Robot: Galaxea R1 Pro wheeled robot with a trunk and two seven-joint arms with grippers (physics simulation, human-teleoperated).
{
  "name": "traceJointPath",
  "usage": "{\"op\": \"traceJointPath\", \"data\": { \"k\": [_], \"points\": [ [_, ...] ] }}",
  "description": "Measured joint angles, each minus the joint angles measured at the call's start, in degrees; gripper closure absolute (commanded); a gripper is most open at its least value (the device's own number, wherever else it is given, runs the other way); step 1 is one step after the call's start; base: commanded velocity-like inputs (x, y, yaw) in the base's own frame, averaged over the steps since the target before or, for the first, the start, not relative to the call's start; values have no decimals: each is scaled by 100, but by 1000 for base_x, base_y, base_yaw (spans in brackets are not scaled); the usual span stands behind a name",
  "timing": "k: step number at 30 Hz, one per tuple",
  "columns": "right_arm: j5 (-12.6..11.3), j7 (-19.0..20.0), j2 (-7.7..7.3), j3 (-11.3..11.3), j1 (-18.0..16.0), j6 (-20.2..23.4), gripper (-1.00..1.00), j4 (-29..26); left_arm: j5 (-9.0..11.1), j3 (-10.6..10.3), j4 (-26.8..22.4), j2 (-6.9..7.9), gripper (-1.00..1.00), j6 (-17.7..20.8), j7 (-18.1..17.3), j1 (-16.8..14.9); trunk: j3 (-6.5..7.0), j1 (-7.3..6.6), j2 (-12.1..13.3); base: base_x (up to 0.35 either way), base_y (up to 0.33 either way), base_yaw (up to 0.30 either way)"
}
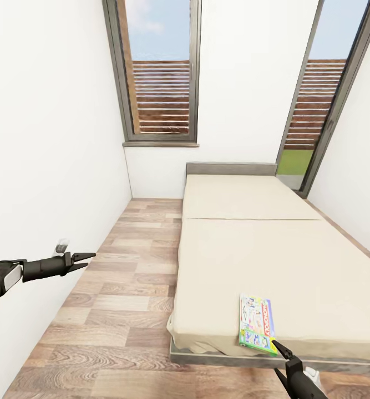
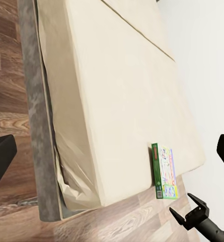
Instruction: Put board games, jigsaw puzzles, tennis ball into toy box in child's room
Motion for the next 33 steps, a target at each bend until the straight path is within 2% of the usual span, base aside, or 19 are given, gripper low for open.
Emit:
{"op": "traceJointPath", "data": {
  "k": [12,33],
  "points": [
    [0,0,0,0,-2,0,-100,0,0,1,0,0,-100,0,2,0,-215,264,-481,0,0,0],
    [-3,-26,0,0,-2,0,-100,0,2,13,0,1,-100,1,-6,-1,-216,264,-483,28,43,0]
  ]
}}
